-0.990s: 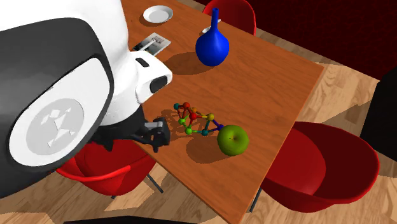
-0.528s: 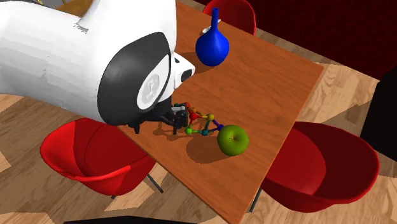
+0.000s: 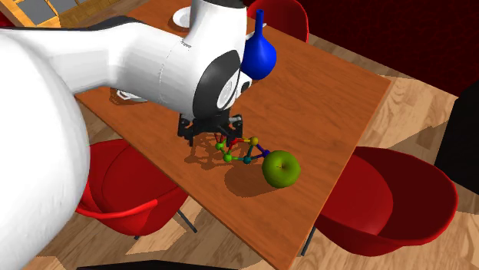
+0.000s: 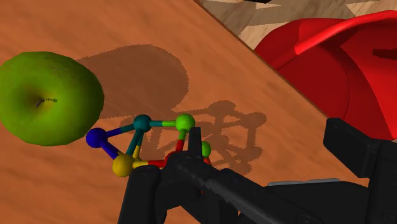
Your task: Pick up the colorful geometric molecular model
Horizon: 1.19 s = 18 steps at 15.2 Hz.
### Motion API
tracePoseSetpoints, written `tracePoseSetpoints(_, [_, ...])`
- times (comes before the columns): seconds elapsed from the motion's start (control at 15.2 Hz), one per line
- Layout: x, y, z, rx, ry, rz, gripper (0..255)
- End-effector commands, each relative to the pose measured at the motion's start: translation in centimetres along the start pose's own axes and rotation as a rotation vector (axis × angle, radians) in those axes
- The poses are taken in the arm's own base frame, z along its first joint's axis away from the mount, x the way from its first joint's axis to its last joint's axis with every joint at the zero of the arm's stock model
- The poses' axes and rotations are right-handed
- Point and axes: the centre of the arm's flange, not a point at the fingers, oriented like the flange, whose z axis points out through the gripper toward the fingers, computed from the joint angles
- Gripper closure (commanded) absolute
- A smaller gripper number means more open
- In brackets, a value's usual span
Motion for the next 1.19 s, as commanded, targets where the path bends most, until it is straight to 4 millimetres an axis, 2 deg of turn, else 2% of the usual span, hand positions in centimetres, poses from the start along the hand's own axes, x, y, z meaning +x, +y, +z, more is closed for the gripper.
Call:
tracePoseSetpoints(0.0, [2.4,1.1,1.5,0.007,-0.007,-0.01,0])
tracePoseSetpoints(0.73, [13.5,6.8,9.6,0.044,-0.047,-0.057,0])
tracePoseSetpoints(1.12, [13.9,7.3,12.7,0.044,-0.047,-0.057,0])
